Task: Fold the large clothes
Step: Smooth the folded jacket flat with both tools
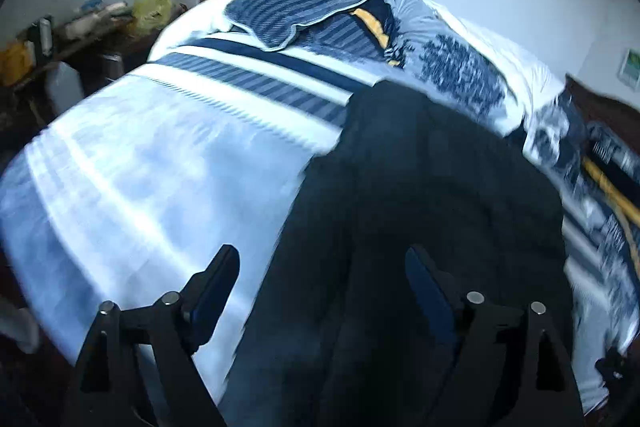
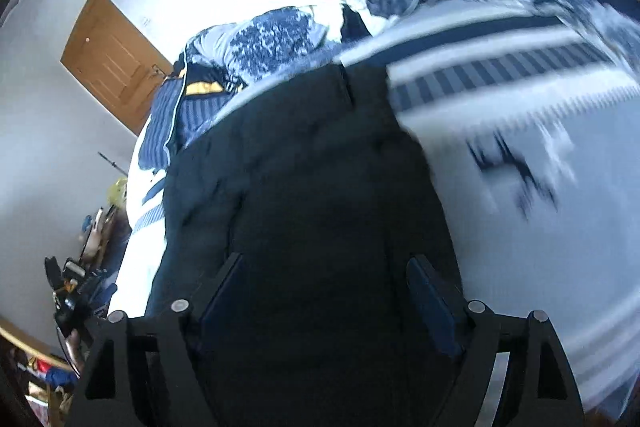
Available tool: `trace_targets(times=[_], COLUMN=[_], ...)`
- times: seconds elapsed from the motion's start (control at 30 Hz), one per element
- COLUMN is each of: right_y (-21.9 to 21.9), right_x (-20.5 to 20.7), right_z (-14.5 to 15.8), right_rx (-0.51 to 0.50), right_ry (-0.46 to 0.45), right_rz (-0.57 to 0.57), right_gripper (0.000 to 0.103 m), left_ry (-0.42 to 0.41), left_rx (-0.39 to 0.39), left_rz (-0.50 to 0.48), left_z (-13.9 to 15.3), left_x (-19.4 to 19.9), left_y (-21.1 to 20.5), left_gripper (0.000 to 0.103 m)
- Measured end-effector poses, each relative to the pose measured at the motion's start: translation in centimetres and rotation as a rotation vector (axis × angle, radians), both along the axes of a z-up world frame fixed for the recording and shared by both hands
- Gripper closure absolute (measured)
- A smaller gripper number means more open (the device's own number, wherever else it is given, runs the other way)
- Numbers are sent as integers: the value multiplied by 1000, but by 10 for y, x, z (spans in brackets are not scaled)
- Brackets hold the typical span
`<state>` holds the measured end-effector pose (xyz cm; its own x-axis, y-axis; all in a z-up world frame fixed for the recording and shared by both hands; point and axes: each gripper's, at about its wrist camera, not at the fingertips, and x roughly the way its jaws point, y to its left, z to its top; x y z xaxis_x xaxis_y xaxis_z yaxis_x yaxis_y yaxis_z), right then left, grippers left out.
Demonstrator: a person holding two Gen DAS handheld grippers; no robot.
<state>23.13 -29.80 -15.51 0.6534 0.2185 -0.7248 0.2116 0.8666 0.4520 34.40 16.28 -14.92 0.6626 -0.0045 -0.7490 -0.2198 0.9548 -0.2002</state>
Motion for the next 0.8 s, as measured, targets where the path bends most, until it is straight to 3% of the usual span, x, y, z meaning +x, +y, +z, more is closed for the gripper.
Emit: trace_targets(times=[0.13,0.17,0.27,0.33,0.47,0.6,0.8], right_y=[-2,-6,-15,-19,-25,-30,-32], right_x=[-53,-58,-70,-69,-74,-86,-97], right_z=[-26,-27,-20,-23,-27,-26,-32], right_rx=[-39,-5,4,22,43,47,123], right_ry=[20,23,-39,-19,-6,-10,20], right_rz=[-17,-27,-61,-69,-85,-111,-123], right_gripper=[19,19,19,19,19,19,19], left_ry=[7,8,90,72,51,30,48], left_rx=[49,59,69,14,-22,3,-21], left_rz=[-68,-95,-72,-51,9,7,10], left_z=[-17,-27,-44,-40,-39,-36,-37], left_x=[-69,-81,-76,-74,-81,-93,-99], left_y=[-5,-4,1,11,21,21,27], left_gripper=[12,12,12,12,12,12,12])
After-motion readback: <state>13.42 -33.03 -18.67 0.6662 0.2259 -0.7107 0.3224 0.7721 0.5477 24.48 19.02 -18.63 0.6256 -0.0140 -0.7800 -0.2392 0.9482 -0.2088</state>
